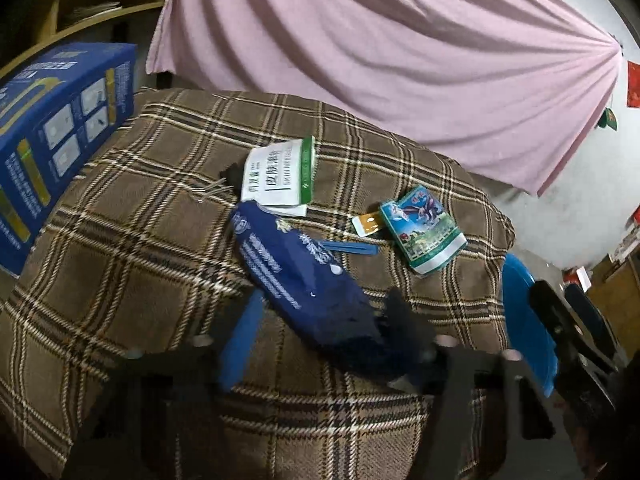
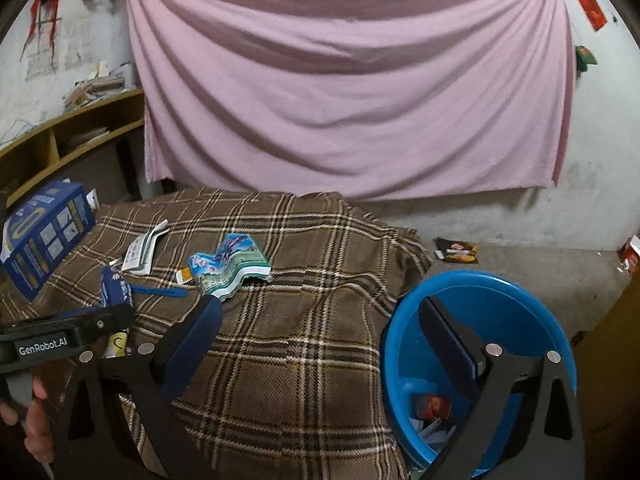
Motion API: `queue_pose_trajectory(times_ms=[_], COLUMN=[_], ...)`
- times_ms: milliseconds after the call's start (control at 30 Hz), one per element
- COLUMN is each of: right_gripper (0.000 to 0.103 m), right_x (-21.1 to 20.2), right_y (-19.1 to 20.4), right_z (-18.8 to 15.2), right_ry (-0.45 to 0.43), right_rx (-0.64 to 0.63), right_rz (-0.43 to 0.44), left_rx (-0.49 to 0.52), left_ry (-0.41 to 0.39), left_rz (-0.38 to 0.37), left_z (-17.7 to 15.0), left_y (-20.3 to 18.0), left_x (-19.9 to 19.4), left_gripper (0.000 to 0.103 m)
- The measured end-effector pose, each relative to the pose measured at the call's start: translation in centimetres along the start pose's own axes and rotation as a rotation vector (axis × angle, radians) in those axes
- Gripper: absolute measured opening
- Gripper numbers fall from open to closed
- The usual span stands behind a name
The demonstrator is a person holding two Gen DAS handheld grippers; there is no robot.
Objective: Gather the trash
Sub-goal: 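Grasp the blue bag with the left tool while the right tool grasps the eagle-print snack bag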
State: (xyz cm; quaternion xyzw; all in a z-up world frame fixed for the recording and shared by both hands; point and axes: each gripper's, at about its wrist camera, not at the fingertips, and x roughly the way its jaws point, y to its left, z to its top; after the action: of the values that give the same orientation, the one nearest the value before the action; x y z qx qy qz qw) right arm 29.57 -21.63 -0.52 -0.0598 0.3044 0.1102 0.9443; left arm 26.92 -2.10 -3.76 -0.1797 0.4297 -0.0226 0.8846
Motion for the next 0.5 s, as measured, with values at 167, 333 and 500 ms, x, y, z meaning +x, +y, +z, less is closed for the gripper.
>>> queue_pose_trajectory(times_ms=[167,333,500], right_gripper=[0.099,0.096,0.086], right_x=[2.9,6.1,8.7], right_y=[1.5,4.1,7.0], right_z=[1.6,2.7,2.5], right_ry=[0.042,0.105,0.180], right_rx=[-0.062,-0.172,-0.312], right_rz=[0.056,0.111,0.112], left_rx=[0.010,0.007,-0.008], left_ry=[-0.001,0.002,-0.003], left_rz=[-0.022,-0.050,-0.066], left_z=[0.3,0.5,1.0], left_y=[0.7,2.7,4.7], left_x=[0.3,-0.3,-1.0], left_gripper=[0.040,0.037,0.037])
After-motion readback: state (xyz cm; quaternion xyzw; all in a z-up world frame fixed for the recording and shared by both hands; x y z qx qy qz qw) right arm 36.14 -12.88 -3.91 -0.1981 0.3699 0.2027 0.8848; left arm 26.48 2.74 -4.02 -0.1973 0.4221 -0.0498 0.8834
